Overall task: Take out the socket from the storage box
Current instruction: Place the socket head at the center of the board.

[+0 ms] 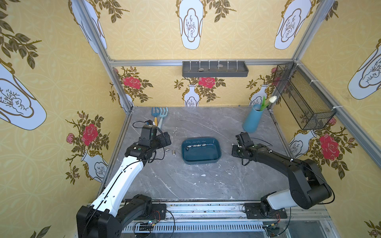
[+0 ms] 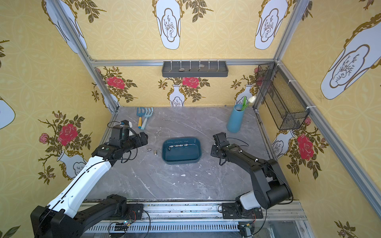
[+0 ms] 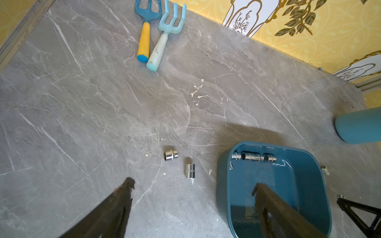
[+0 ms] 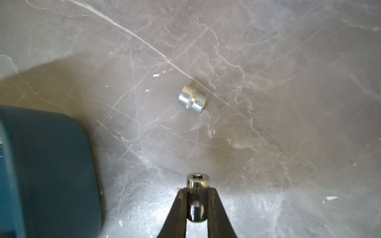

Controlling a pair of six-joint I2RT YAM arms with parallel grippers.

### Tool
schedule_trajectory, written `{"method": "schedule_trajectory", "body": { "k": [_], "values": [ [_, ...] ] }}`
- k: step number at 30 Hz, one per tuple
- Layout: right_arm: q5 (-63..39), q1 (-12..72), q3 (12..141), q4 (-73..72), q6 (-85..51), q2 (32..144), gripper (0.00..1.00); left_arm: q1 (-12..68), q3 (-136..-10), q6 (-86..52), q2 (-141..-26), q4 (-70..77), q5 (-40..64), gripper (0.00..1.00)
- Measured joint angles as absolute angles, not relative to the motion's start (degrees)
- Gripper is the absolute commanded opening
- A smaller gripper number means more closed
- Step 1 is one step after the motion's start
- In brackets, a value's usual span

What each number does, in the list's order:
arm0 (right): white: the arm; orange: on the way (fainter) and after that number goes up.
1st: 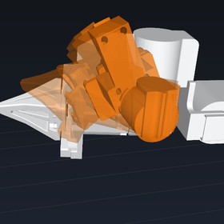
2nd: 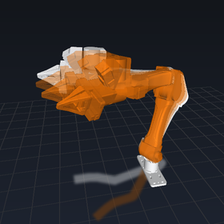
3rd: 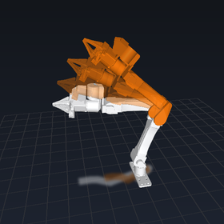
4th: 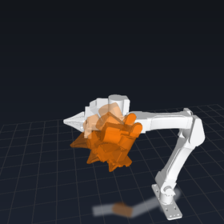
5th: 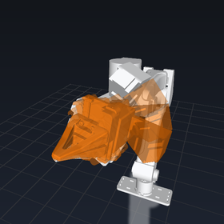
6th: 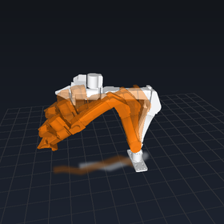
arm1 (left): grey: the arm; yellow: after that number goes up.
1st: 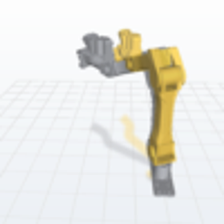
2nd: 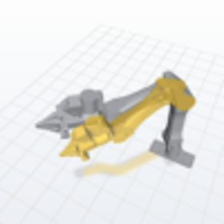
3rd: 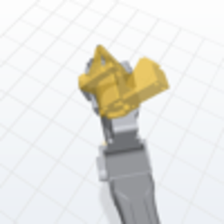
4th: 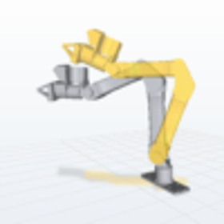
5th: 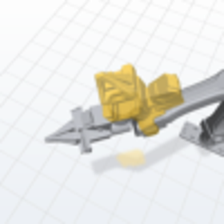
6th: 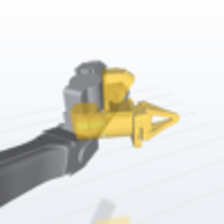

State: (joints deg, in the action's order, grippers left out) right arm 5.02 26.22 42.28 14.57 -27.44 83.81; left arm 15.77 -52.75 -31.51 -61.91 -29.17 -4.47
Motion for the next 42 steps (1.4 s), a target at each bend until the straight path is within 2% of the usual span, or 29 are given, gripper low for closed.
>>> {"method": "schedule_trajectory", "body": {
  "k": [19,42],
  "values": [
    [4.1,25.5,41.6,11.8,-27.4,87.2,0.18,15.8,-52.6,-31.5,-62.1,-29.1,-4.2,0.96],
    [4.3,25.0,41.6,11.8,-28.4,88.5,0.32,15.8,-52.6,-31.5,-62.1,-29.1,-4.1,0.96]
  ]
}}
